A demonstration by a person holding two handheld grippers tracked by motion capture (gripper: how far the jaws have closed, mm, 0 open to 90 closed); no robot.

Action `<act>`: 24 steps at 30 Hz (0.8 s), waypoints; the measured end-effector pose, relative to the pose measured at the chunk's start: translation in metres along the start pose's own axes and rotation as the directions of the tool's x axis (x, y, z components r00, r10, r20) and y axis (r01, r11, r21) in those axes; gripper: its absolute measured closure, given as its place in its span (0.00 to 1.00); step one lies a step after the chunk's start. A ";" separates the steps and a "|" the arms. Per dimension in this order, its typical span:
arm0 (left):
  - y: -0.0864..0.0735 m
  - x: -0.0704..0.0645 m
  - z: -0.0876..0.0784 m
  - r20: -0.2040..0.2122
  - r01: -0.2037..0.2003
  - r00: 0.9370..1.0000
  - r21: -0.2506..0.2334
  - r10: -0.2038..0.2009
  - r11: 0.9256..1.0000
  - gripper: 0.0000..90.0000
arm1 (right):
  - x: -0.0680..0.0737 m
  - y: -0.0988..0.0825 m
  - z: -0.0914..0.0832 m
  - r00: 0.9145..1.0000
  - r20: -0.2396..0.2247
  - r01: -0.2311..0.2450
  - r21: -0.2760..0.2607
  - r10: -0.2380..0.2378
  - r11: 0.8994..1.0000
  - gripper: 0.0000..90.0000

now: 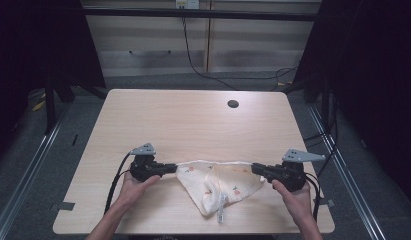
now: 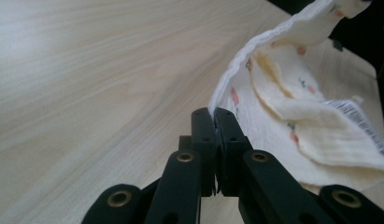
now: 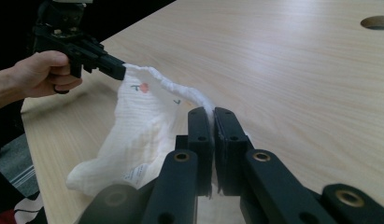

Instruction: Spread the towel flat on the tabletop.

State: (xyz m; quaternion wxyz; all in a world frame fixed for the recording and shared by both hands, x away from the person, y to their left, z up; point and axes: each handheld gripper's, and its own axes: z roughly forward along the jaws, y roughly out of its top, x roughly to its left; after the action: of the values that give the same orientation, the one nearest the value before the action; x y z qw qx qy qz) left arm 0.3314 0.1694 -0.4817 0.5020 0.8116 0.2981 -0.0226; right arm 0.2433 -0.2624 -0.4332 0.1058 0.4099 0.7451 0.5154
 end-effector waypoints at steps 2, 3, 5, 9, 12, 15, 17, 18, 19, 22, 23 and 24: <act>0.004 -0.001 -0.006 0.005 -0.004 1.000 -0.024 0.004 1.000 0.98 | 0.000 0.003 0.000 1.000 0.005 0.008 0.000 -0.008 1.000 0.96; 0.005 -0.001 -0.009 0.005 -0.005 1.000 -0.034 0.005 0.999 0.98 | -0.001 0.004 0.000 1.000 0.006 0.011 -0.001 -0.011 1.000 0.96; 0.009 -0.001 -0.017 0.008 -0.004 1.000 -0.067 0.005 0.998 0.98 | 0.000 0.008 -0.001 1.000 0.008 0.011 -0.007 -0.011 1.000 0.96; 0.017 -0.002 -0.034 0.003 -0.008 1.000 -0.121 0.008 0.993 0.98 | 0.002 0.018 -0.006 1.000 0.006 0.015 -0.026 -0.015 1.000 0.96; 0.026 -0.004 -0.046 0.005 -0.014 1.000 -0.167 0.015 0.986 0.98 | 0.005 0.026 -0.010 0.999 0.011 0.030 -0.029 -0.030 0.999 0.96; 0.034 -0.010 -0.054 0.001 -0.039 0.999 -0.192 0.040 0.981 0.98 | 0.010 0.035 -0.012 0.999 0.019 0.048 -0.030 -0.047 0.998 0.96; 0.040 -0.013 -0.060 0.001 -0.048 0.999 -0.212 0.050 0.976 0.98 | 0.012 0.040 -0.014 0.998 0.019 0.062 -0.042 -0.062 0.997 0.96; 0.043 -0.014 -0.063 -0.002 -0.053 0.999 -0.220 0.053 0.974 0.98 | 0.013 0.043 -0.015 0.998 0.019 0.067 -0.045 -0.067 0.997 0.96; 0.045 -0.015 -0.066 -0.001 -0.055 0.998 -0.227 0.056 0.972 0.98 | 0.014 0.046 -0.017 0.997 0.017 0.070 -0.047 -0.069 0.996 0.96; 0.053 -0.017 -0.073 -0.010 -0.072 0.997 -0.239 0.072 0.968 0.98 | 0.017 0.055 -0.020 0.996 0.020 0.087 -0.055 -0.086 0.995 0.96; 0.053 -0.017 -0.073 -0.010 -0.072 0.997 -0.239 0.072 0.968 0.98 | 0.017 0.055 -0.020 0.996 0.020 0.087 -0.055 -0.086 0.995 0.96; 0.058 -0.018 -0.077 -0.016 -0.087 0.996 -0.244 0.085 0.966 0.98 | 0.019 0.060 -0.022 0.995 0.019 0.097 -0.064 -0.096 0.993 0.96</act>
State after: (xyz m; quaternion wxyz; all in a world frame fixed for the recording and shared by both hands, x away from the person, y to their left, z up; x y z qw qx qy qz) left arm 0.3251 0.2067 -0.3910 0.5978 0.7558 0.2643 0.0381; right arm 0.2487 -0.2556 -0.3667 0.1497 0.3741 0.7460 0.5302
